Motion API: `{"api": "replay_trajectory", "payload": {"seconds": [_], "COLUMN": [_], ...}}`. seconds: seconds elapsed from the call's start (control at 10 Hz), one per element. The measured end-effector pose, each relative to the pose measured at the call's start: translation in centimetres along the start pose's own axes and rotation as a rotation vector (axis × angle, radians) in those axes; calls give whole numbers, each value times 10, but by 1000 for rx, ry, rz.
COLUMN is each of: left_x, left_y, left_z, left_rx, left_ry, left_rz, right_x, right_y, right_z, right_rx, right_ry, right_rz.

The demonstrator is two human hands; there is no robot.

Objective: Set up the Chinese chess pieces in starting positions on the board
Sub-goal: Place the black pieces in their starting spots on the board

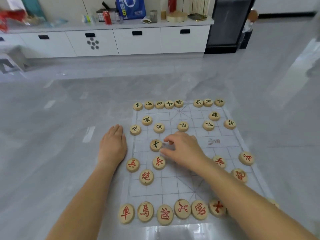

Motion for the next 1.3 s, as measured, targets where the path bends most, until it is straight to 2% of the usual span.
{"api": "replay_trajectory", "payload": {"seconds": [0.1, 0.2, 0.6, 0.9, 1.3], "left_x": [1, 2, 1, 1, 0], "left_y": [0, 0, 0, 0, -1], "left_z": [0, 0, 1, 3, 0], "left_rx": [-1, 2, 5, 15, 8], "left_ry": [9, 16, 4, -5, -8], "left_rz": [-24, -39, -45, -38, -36], "right_x": [21, 32, 29, 20, 16], "right_y": [16, 23, 16, -2, -10], "right_z": [23, 29, 11, -16, -36], "right_rx": [-192, -256, -159, -110, -115], "right_ry": [-27, -32, -26, 56, 97], "right_rz": [-30, -31, -57, -94, -131]}}
Point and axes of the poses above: each hand's wrist, its own x-axis towards the middle knuckle, its own y-axis out of the palm, z = x × y, the point moved 7 cm from there along x, towards the middle knuckle, and after that the axes turned 1 degree about z, right-handed, at the moved point
